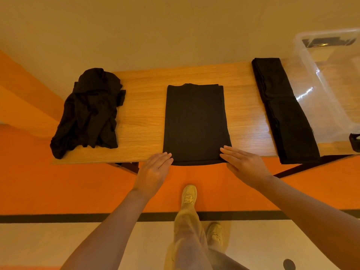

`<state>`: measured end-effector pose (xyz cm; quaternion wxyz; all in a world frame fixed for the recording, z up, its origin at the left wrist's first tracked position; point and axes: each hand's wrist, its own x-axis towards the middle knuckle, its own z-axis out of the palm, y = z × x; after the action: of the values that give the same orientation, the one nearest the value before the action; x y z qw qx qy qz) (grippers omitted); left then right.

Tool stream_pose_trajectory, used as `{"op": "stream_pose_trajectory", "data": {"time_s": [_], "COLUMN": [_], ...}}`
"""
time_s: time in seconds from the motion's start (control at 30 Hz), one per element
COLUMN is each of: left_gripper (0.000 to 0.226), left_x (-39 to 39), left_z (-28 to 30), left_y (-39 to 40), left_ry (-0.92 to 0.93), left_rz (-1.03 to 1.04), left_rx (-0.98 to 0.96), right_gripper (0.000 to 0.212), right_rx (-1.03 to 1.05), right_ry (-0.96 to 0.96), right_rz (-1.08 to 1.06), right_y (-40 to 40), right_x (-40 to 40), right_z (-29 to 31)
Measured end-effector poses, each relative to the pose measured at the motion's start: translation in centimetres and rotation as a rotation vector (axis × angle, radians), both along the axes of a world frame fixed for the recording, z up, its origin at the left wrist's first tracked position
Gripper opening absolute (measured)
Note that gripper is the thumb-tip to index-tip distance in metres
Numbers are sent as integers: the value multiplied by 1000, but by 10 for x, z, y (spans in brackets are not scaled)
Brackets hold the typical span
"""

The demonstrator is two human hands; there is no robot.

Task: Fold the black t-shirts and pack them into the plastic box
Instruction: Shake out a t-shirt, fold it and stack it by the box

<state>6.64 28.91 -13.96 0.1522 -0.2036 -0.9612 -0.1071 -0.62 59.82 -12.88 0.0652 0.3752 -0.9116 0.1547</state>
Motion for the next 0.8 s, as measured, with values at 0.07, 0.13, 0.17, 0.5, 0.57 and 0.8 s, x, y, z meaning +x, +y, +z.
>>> {"op": "stream_pose_trajectory", "data": {"time_s": [0.07,0.13,0.17,0.5,0.57,0.8], "left_gripper": [21,25,26,18,22,14], "left_x": [2,4,6,4,-6,-64], "left_z": [3,7,8,34,44,55], "left_y": [2,2,3,18,21,17], "left_ry": [0,-36,-55,-83,-136,-301], "left_rz": [0,10,21,340,437,574], "left_rx": [31,79,110,668,811,995], "right_gripper": [36,35,35,23,22,13], "right_rx": [-38,-67,-87,-522,-648,-776], "right_ry": [-66,-133,-173,-703,-761,-826], "right_rz": [-13,-36,-53,-348,-409,-664], "right_y": [2,5,7,6,0,-21], "right_x": [3,4,5,2,-8,-56], "right_z": [5,11,13,36,44,48]}}
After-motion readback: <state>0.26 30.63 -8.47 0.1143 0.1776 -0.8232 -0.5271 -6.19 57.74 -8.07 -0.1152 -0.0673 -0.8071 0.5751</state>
